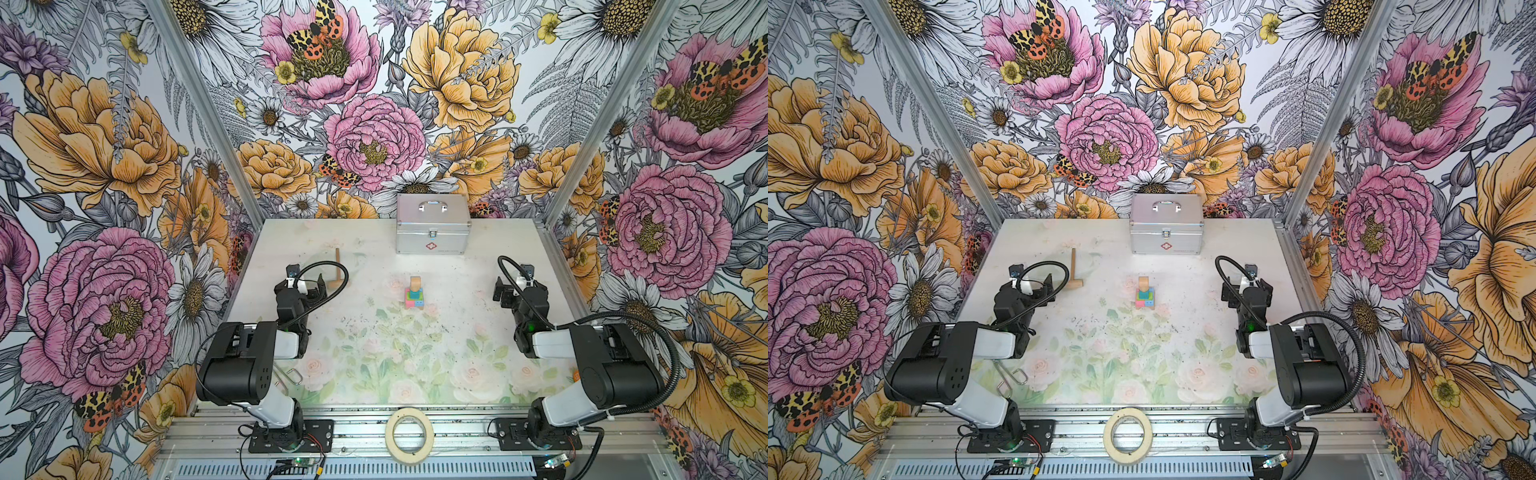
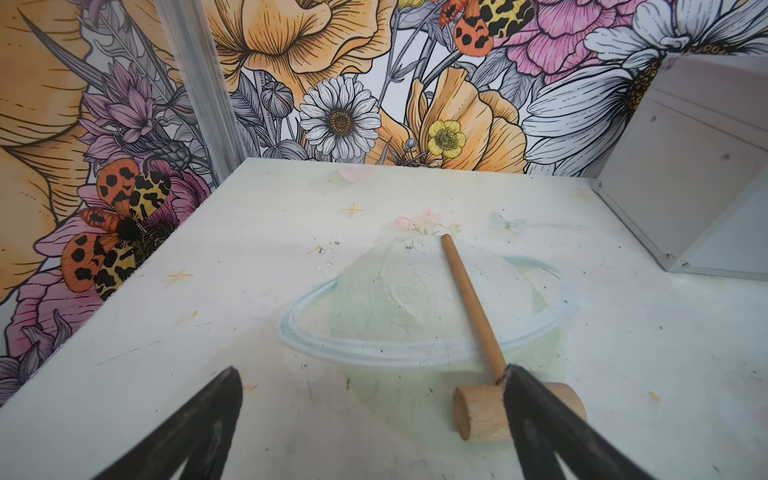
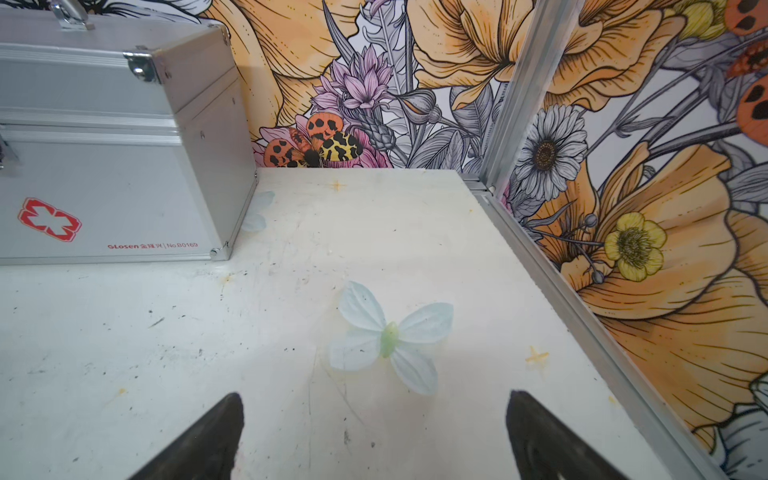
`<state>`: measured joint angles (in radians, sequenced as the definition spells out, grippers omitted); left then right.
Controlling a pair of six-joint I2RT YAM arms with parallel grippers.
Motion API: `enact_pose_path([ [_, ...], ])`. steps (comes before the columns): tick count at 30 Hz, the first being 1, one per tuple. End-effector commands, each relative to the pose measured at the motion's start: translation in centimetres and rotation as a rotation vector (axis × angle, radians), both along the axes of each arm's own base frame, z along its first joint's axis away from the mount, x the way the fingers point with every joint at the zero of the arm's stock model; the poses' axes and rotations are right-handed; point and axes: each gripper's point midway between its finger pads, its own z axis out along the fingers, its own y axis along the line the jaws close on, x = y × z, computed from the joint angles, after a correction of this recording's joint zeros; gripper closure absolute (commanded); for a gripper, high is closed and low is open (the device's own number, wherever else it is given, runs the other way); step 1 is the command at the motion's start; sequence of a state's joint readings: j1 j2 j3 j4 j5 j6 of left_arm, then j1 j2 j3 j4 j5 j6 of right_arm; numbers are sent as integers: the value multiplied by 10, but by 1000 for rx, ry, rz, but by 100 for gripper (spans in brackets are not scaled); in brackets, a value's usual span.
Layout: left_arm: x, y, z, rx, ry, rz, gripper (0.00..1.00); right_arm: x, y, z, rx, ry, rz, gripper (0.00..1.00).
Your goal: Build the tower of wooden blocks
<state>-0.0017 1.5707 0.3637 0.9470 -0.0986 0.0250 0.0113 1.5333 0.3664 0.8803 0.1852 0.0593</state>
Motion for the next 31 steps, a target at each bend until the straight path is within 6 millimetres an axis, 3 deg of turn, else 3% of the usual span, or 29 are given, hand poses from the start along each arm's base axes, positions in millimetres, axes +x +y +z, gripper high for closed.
enact_pose_path([
  [1,3,5,11,-10,-31,36,1,4,-6,5,31,-14,-32,0],
  [31,3,5,12,-10,-33,36,1,3,-11,6,29,-26,-63,0],
])
